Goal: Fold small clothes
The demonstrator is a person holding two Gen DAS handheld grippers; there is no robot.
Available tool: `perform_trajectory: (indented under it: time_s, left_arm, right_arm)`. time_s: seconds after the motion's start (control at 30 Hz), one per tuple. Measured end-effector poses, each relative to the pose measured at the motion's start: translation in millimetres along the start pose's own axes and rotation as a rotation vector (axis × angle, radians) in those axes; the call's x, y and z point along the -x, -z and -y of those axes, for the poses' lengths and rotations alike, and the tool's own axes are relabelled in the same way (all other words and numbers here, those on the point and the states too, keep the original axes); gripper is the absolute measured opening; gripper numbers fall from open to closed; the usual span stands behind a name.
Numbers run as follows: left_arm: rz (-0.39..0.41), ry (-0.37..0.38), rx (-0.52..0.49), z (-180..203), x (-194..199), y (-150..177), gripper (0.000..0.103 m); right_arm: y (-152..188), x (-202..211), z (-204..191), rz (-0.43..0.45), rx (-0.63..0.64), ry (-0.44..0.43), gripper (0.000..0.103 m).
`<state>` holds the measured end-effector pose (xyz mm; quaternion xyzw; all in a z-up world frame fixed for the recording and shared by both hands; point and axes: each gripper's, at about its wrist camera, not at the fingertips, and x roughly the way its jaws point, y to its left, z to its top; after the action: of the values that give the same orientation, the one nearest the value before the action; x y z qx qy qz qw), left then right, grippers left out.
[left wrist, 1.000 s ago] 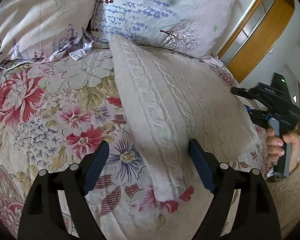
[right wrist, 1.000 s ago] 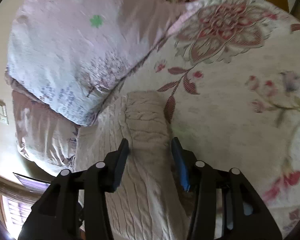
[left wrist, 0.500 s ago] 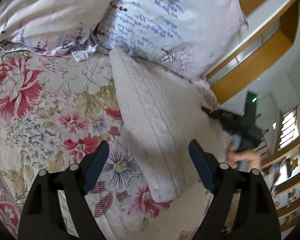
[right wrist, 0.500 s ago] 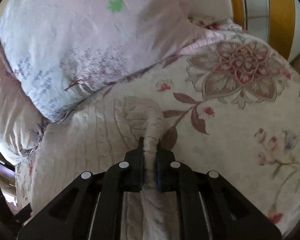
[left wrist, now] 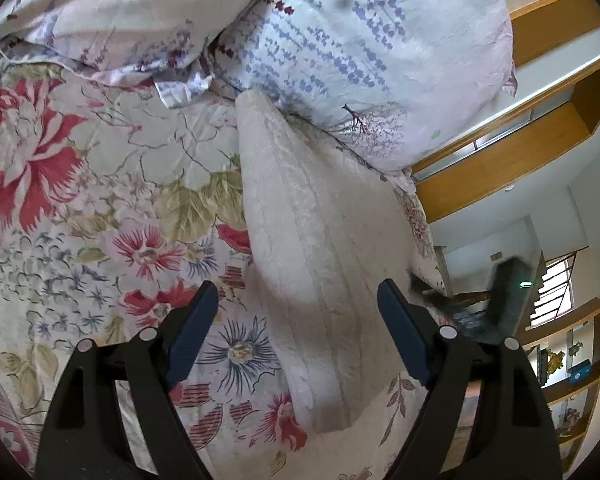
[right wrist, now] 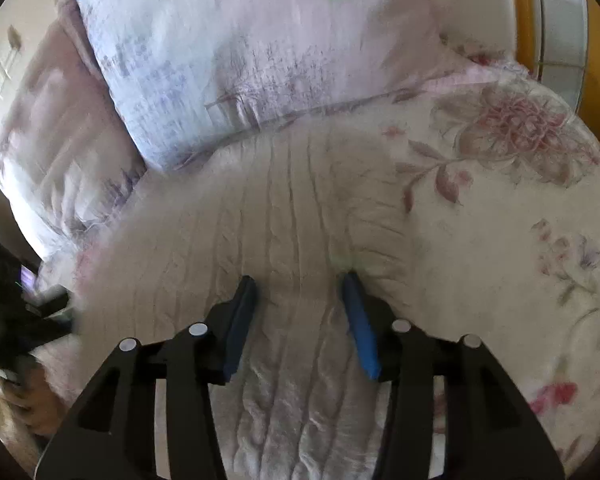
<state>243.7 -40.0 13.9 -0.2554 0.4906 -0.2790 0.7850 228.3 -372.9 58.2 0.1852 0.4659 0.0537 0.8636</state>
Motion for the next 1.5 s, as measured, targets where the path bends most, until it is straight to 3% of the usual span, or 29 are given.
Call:
perform_trajectory:
  time_s: [0.1, 0.13, 0.17, 0.23, 0.43, 0.53, 0.93, 1.23, 1.37, 1.5]
  left_arm:
    - [-0.007, 0.012, 0.019, -3.9, -1.5, -1.7, 0.081]
    - [-0.007, 0.01, 0.022, -5.0, -1.9, -3.6, 0.082]
    - [-0.008, 0.009, 0.024, -6.0, -2.7, -5.7, 0.082]
    - [-0.02, 0.013, 0.036, -8.8, -6.6, -11.8, 0.082]
    - [-0.055, 0.027, 0.083, -14.1, -23.4, -24.5, 0.082]
    - [-0.062, 0.028, 0.088, -13.2, -30.9, -29.4, 0.082]
    - [-0.078, 0.057, 0.067, -5.2, -51.0, -38.5, 0.082]
    - [-0.075, 0.063, 0.041, 9.3, -66.9, -37.8, 0.081]
    - [-0.088, 0.077, 0.047, 7.6, -71.0, -35.2, 0.055]
    - [-0.066, 0.105, 0.02, 9.9, -57.7, -32.7, 0.039]
  right_arm:
    - [-10.0, 11.2, 3.6, -0.027, -0.048, -0.034, 0.051]
    - [-14.5, 18.5, 8.3, -0.014, -0.08, -0.066, 0.059]
    - [-17.5, 26.4, 12.0, 0.004, -0.104, -0.084, 0.074]
    - [-25.8, 38.1, 25.6, 0.043, -0.163, -0.102, 0.084]
    - [-34.9, 11.4, 59.0, -0.117, -0.327, -0.157, 0.084]
    - [-30.0, 2.3, 65.9, -0.15, -0.36, -0.197, 0.083]
    - [-28.1, -18.1, 62.2, -0.172, -0.331, -0.282, 0.083]
    - [-22.3, -25.9, 46.1, -0.184, -0.258, -0.337, 0.062]
    - [-15.1, -28.2, 50.6, -0.186, -0.301, -0.411, 0.04]
    - [-9.8, -18.0, 43.6, -0.142, -0.32, -0.445, 0.034]
